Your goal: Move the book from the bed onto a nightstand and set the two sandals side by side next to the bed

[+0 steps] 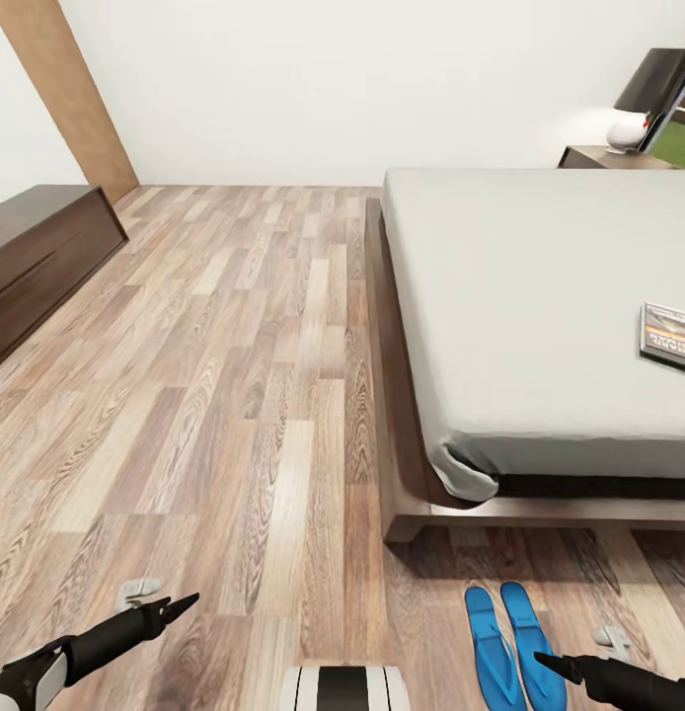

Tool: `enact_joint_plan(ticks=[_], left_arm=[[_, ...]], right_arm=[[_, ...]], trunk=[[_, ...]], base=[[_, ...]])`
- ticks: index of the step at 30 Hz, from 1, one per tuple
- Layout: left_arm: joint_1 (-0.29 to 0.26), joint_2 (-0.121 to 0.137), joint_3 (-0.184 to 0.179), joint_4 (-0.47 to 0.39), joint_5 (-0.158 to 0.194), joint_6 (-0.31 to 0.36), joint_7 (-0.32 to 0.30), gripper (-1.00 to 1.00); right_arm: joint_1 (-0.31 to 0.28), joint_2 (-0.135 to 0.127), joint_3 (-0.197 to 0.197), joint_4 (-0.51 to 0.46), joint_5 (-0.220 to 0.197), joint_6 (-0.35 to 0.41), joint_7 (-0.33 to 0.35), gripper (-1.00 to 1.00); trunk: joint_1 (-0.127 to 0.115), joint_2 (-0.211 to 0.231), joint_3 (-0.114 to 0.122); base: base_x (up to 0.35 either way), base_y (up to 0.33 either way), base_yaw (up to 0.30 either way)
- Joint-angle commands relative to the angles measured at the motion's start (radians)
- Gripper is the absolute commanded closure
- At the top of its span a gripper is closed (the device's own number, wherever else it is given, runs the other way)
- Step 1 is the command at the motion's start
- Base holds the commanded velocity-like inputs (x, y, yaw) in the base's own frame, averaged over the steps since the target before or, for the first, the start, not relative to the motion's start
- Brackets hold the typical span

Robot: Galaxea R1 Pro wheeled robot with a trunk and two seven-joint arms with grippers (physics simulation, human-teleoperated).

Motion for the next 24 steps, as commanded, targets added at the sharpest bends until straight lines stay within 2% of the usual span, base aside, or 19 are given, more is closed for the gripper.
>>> enact_joint_plan(ticks=[1, 24], left_arm=[[0.000, 0.000, 0.008, 0.000, -0.010, -0.001, -0.004, -1.00], [0.000, 0.000, 0.007, 0.000, -0.010, -0.001, -0.004, -1.00]], right_arm=[[0.000, 0.000, -0.003, 0.000, -0.001, 0.009, 0.003, -1.00], [0.000, 0.001, -0.003, 0.001, -0.001, 0.008, 0.002, -1.00]], trunk=[[-0.001, 0.000, 0.003], [-0.011, 0.005, 0.092]], base=[[0.000, 0.000, 0.000], [0.000, 0.000, 0.000]])
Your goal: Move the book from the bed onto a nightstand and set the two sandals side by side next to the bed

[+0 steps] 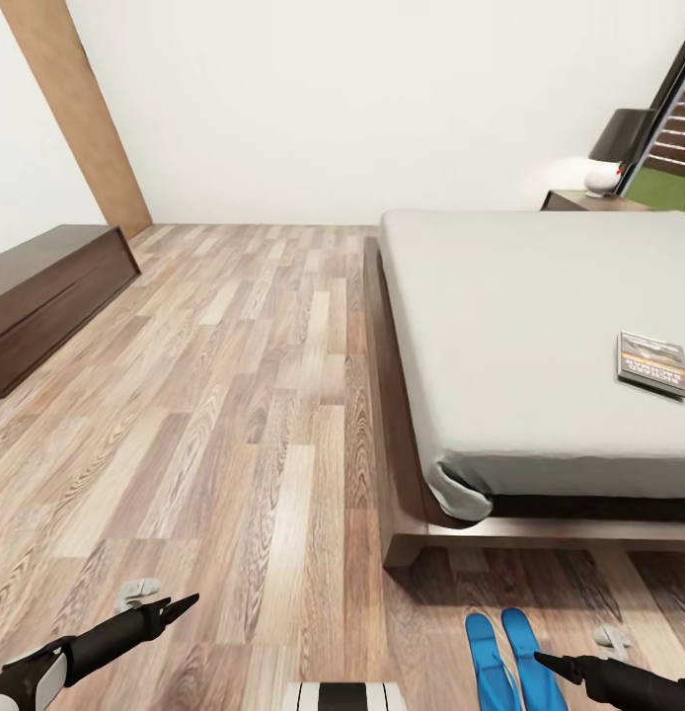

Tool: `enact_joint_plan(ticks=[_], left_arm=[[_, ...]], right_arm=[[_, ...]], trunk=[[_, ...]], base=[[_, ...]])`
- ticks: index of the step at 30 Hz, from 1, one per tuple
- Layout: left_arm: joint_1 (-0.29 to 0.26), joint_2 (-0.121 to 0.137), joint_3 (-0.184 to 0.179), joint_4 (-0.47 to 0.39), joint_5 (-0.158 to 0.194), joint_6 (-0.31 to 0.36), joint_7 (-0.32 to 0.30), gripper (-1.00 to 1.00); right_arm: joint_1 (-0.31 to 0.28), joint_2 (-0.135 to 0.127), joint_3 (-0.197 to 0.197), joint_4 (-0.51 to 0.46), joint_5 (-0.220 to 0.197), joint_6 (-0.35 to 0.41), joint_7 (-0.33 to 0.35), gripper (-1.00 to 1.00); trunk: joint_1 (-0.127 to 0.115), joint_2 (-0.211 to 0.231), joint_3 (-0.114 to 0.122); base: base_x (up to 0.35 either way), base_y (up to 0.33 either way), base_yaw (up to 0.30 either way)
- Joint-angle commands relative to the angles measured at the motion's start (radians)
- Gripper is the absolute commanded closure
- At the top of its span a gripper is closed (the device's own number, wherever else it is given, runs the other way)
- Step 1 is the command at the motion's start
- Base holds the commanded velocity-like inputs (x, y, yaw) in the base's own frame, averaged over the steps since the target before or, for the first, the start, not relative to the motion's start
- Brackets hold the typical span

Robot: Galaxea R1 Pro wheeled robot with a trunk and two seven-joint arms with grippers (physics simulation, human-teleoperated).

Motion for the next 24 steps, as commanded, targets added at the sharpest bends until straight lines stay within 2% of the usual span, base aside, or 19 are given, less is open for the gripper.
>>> enact_joint_plan(ticks=[1, 24], left_arm=[[-0.001, 0.000, 0.008, 0.000, -0.010, -0.001, -0.004, -1.00], [-0.001, 0.000, 0.009, 0.000, -0.010, -0.001, -0.004, -1.00]], right_arm=[[0.000, 0.000, -0.003, 0.000, -0.001, 0.009, 0.004, -1.00], [0.000, 0.000, -0.003, 0.000, -0.001, 0.009, 0.004, -1.00]], trunk=[[-0.001, 0.000, 0.003], [-0.011, 0.005, 0.092]], base=[[0.000, 0.000, 0.000], [0.000, 0.000, 0.000]])
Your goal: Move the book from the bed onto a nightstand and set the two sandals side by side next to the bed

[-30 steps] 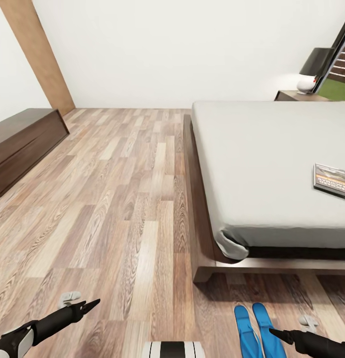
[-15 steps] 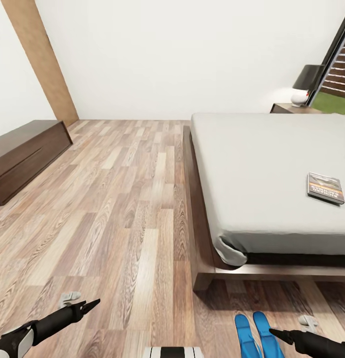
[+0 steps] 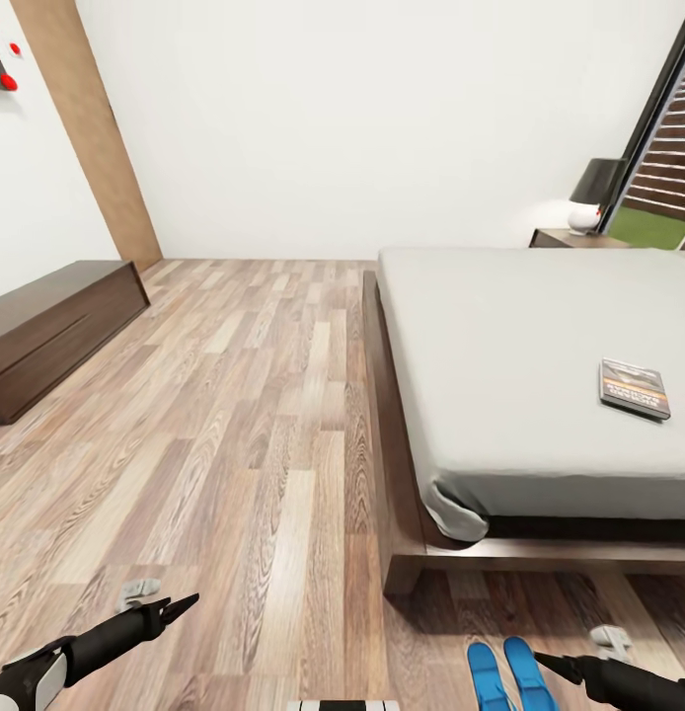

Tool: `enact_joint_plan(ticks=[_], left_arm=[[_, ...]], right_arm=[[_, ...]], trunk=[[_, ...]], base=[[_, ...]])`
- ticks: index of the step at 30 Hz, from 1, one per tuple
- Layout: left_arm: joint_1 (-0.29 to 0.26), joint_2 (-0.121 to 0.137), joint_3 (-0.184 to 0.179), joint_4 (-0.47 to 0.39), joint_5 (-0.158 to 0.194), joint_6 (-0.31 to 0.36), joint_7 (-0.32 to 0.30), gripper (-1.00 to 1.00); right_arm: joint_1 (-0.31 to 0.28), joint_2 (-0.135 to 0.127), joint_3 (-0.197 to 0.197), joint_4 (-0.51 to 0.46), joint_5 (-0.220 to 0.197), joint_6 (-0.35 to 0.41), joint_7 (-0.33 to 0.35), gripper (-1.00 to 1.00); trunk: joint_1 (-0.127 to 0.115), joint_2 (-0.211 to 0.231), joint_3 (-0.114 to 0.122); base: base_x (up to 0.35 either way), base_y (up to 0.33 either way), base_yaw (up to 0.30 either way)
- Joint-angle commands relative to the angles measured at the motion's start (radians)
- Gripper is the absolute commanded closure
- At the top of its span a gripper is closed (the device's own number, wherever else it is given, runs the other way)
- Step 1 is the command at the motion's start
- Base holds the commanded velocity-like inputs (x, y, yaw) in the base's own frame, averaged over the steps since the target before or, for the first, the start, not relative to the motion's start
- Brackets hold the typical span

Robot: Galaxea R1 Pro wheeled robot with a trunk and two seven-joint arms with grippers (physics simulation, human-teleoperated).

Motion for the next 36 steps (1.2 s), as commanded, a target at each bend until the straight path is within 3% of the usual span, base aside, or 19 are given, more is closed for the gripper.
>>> enact_joint_plan(ticks=[1, 36], left_arm=[[-0.001, 0.000, 0.008, 0.000, -0.010, -0.001, -0.004, -1.00], [-0.001, 0.000, 0.008, 0.000, -0.010, -0.001, -0.004, -1.00]], right_arm=[[0.000, 0.000, -0.003, 0.000, -0.001, 0.009, 0.004, -1.00], [0.000, 0.000, -0.003, 0.000, -0.001, 0.009, 0.004, -1.00]], trunk=[[-0.001, 0.000, 0.003], [-0.016, 0.008, 0.139]], base=[[0.000, 0.000, 0.000], [0.000, 0.000, 0.000]])
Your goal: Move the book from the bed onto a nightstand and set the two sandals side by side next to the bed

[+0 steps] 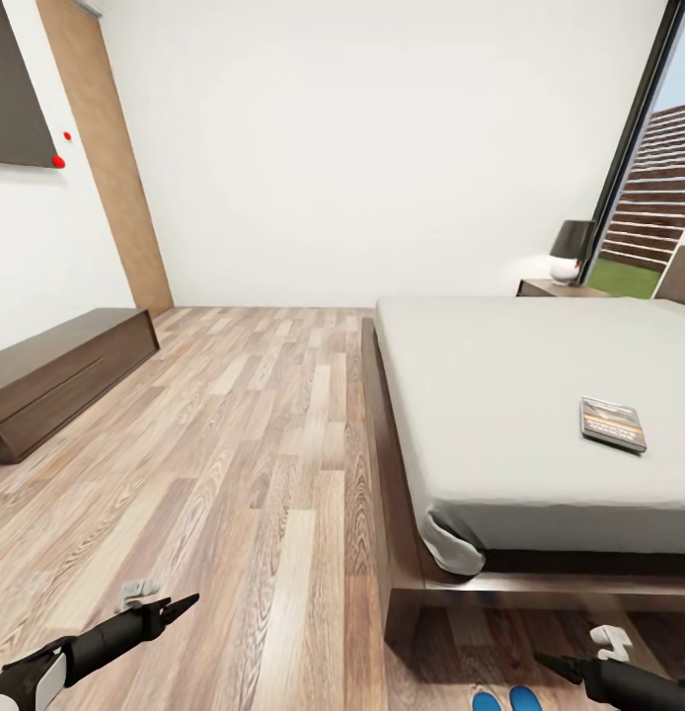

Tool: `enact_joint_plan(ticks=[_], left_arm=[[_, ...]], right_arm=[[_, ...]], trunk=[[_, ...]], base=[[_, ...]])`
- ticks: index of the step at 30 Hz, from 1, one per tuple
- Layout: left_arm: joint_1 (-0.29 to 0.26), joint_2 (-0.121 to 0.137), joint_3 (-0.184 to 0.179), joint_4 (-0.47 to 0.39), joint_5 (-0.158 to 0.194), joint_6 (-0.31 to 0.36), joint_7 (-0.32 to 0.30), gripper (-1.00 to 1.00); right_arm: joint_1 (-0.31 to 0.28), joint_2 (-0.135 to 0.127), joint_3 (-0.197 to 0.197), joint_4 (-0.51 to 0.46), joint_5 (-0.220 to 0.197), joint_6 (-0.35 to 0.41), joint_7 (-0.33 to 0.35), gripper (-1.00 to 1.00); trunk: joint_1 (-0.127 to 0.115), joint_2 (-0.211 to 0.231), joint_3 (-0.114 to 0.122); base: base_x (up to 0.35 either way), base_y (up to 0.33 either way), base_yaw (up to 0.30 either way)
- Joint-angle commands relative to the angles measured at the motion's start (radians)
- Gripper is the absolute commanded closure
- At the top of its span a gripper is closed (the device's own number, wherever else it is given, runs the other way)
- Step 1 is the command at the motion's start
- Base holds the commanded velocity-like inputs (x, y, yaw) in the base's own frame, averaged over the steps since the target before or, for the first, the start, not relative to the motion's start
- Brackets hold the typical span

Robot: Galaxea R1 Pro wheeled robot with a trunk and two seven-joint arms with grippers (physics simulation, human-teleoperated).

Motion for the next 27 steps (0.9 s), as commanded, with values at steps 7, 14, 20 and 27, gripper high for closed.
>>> enact_joint_plan(ticks=[7, 14, 20, 27], left_arm=[[-0.001, 0.000, 0.008, 0.000, -0.010, -0.001, -0.004, -1.00], [-0.001, 0.000, 0.008, 0.000, -0.010, -0.001, -0.004, -1.00], [-0.001, 0.000, 0.008, 0.000, -0.010, -0.001, -0.004, -1.00], [-0.001, 0.000, 0.008, 0.000, -0.010, -0.001, -0.004, -1.00]], right_arm=[[0.000, 0.000, -0.003, 0.000, -0.001, 0.009, 0.004, -1.00], [0.000, 0.000, -0.003, 0.000, -0.002, 0.009, 0.004, -1.00], [0.000, 0.000, -0.003, 0.000, -0.002, 0.009, 0.004, -1.00], [0.000, 0.000, -0.003, 0.000, -0.002, 0.009, 0.004, -1.00]], trunk=[[-0.003, 0.001, 0.026], [-0.006, 0.003, 0.053], [-0.026, 0.038, 0.073], [-0.053, 0.087, 0.095]], base=[[0.000, 0.000, 0.000], [0.000, 0.000, 0.000], [0.000, 0.000, 0.000], [0.000, 0.000, 0.000]])
